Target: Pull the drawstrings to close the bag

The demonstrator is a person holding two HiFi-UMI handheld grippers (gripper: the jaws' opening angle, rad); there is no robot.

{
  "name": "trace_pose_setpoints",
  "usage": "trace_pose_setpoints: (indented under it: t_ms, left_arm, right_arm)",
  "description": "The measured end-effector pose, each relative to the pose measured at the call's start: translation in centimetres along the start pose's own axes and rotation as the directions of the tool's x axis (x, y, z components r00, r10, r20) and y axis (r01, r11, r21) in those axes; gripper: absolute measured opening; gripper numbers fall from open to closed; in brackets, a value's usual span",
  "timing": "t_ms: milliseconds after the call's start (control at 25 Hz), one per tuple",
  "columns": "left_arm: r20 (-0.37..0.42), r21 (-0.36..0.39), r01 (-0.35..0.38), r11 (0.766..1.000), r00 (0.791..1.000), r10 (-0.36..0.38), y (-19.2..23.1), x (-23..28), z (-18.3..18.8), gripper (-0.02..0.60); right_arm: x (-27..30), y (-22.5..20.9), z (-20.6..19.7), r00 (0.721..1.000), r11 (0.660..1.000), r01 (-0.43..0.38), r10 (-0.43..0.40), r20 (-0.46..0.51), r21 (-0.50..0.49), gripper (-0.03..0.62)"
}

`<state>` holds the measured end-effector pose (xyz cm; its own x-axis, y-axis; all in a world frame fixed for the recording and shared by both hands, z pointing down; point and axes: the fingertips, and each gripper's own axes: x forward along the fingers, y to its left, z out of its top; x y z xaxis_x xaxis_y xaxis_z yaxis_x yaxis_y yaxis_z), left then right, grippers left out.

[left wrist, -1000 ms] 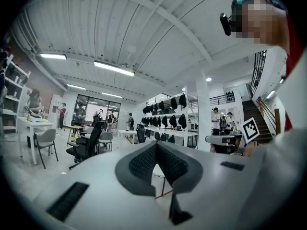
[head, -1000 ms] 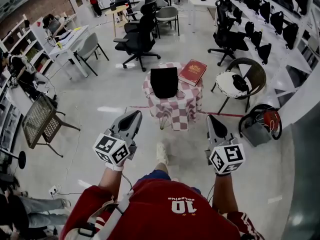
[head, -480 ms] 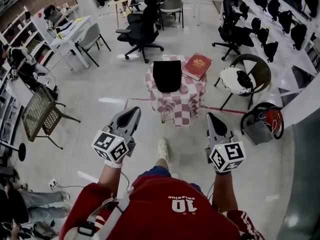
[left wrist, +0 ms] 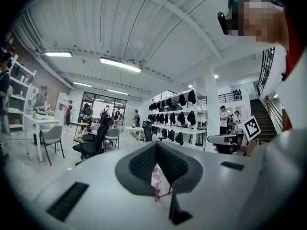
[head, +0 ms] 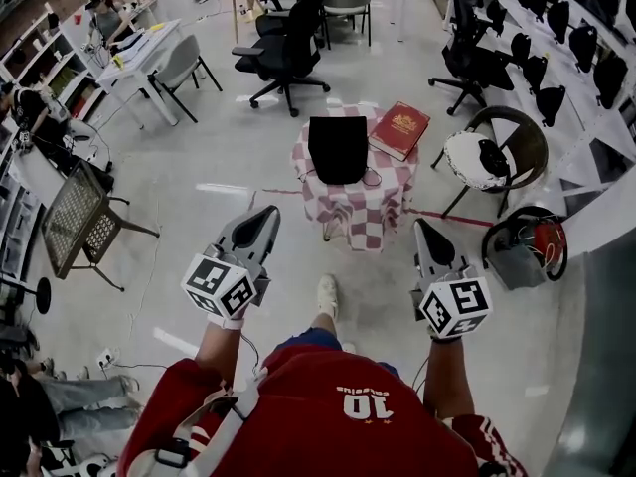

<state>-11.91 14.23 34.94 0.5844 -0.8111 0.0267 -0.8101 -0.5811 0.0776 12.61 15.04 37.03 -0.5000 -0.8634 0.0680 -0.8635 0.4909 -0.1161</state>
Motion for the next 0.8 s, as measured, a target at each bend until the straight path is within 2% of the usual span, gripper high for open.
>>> trace_pose_setpoints:
  t_ms: [160,320,560,800]
  left_arm:
    - [-0.009,0.015,-0.005,1.0,1.0,0.005,1.6,1.6,0.1,0.006]
    - [-0.004,0.001,-0.007,1.0,1.0,0.007,3.0,3.0,0.4,0.006]
    - [-0.001,-0.002,-0.009,1.0,1.0,0.009,2.8,3.8,0.9,0.006]
    - [-0.005,-0.015,-0.028,0.999,1.0,0.028,3.6,4.4,1.0,0.006]
  right_arm:
    - [2.4,-0.6,0.3,1.0,1.0,-0.01,0.01,-0.002,0.001,0.015]
    - [4.6,-1.1,0.7,1.0,1.0,-0.024,0.024,-0.012,-0.008,0.016]
    - [4.9,-1.2,1.9,0.999,0.999,-0.047,0.046,-0.006,-0.015,0.016]
    - [6.0,-2.9,2.0,1.0,1.0,-0.028,0.028,-0.012,-0.001,0.016]
